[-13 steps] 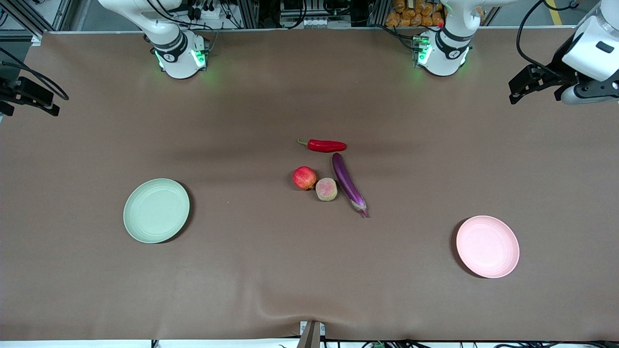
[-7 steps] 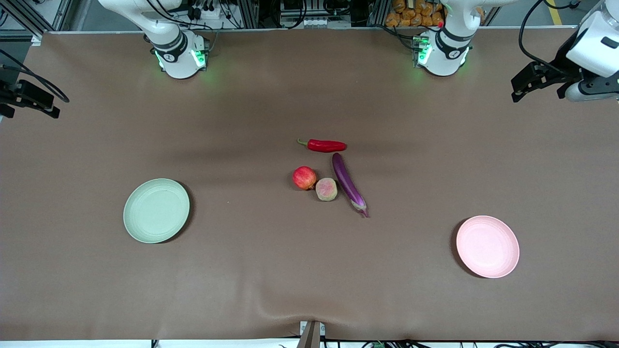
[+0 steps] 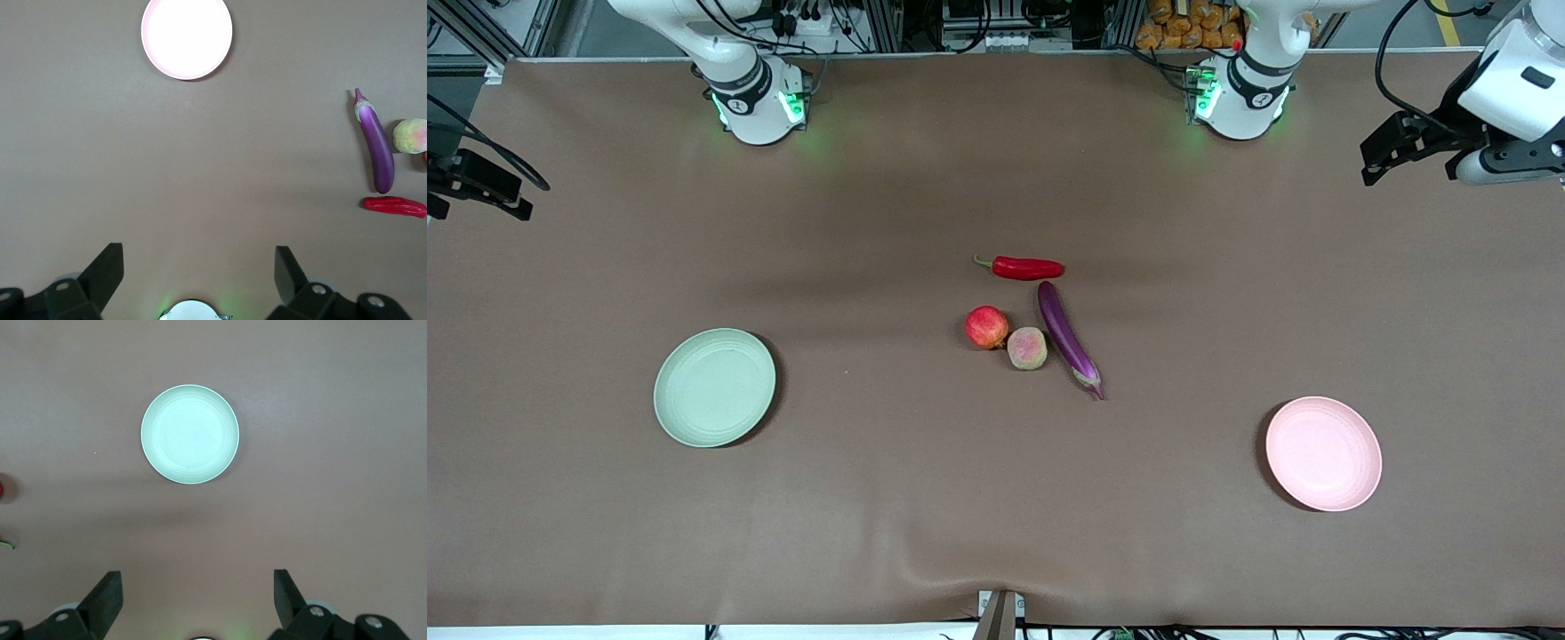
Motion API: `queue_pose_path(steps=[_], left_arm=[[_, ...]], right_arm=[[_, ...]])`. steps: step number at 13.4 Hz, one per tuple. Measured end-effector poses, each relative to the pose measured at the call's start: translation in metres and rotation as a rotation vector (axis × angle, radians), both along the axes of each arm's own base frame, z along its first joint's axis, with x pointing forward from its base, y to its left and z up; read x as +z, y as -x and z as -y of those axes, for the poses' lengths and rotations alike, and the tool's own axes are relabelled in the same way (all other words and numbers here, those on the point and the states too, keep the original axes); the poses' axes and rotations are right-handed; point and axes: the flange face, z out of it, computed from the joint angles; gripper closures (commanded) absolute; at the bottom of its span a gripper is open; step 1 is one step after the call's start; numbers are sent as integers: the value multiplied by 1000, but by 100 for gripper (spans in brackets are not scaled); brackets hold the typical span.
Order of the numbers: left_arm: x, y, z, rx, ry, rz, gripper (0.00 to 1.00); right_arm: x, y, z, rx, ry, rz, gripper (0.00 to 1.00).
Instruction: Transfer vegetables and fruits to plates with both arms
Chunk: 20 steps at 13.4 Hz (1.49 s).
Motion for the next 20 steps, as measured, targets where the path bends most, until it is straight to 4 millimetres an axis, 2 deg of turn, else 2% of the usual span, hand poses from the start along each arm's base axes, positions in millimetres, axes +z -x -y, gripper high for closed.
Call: queue_pose_path(steps=[2, 4, 5, 7, 10, 13, 16, 18, 20], left_arm=[[-7, -7, 3, 18, 5, -1, 0], [-34, -28, 25, 60, 19, 7, 0], [-56, -43, 45, 88, 25, 8, 0], [-113, -72, 91, 155, 48, 2, 0], [-214, -100, 167, 292, 47, 17, 0], [-302, -97, 242, 437, 43, 45, 0], [-384, -81, 292, 503, 46, 32, 0], [-421, -69, 312, 529, 36, 29, 4], [-438, -65, 323, 533, 46, 29, 16]], right_arm=[[0, 0, 0, 0, 0, -4, 0], [-1, 1, 0, 1, -1, -11, 0], [-1, 2, 0, 1, -1, -15, 0], [-3, 3, 0, 0, -2, -25, 0], [-3, 2, -1, 1, -2, -26, 0], [-3, 2, -1, 1, -2, -27, 0], [-3, 3, 0, -1, -2, -27, 0], [-3, 2, 0, -1, -2, -27, 0], [-3, 3, 0, -1, -2, -27, 0]])
